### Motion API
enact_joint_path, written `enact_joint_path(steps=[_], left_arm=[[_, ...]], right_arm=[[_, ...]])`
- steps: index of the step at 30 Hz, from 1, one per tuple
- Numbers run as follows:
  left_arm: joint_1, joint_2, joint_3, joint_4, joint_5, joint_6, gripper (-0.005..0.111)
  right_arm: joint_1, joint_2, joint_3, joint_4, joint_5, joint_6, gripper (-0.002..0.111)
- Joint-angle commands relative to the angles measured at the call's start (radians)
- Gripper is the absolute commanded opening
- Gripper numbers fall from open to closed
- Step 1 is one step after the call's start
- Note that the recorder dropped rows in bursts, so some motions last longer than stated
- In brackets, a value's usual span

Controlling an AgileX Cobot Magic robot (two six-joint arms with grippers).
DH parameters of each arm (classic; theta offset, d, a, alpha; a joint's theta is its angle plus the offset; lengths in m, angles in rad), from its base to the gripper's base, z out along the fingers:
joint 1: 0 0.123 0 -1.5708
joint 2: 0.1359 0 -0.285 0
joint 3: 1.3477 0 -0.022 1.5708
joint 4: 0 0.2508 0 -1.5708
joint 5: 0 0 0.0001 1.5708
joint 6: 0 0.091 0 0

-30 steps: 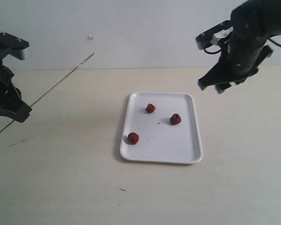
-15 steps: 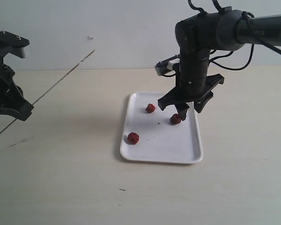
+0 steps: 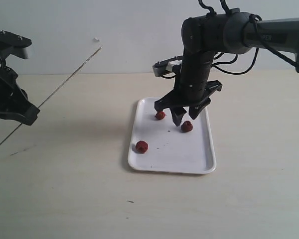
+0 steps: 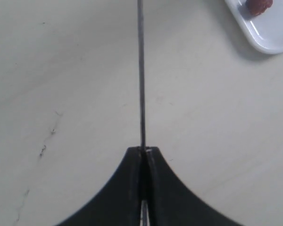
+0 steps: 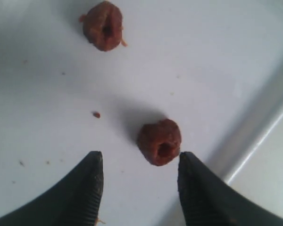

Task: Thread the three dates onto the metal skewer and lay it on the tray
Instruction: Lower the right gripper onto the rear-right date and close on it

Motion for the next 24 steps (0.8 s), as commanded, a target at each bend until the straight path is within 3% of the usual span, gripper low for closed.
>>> enact_joint_path(steps=[1,24], left_arm=[[0.002,-0.007,0.003,-0.011,-0.009,-0.002,0.0],[0.002,-0.007,0.003,-0.013,-0.009,-0.002,0.0]], right_arm=[[-0.024,0.042,-0.004,-0.017,-0.02,0.012,0.049],[-0.026,0.115,-0.004,0.008,-0.059,0.025,0.047]])
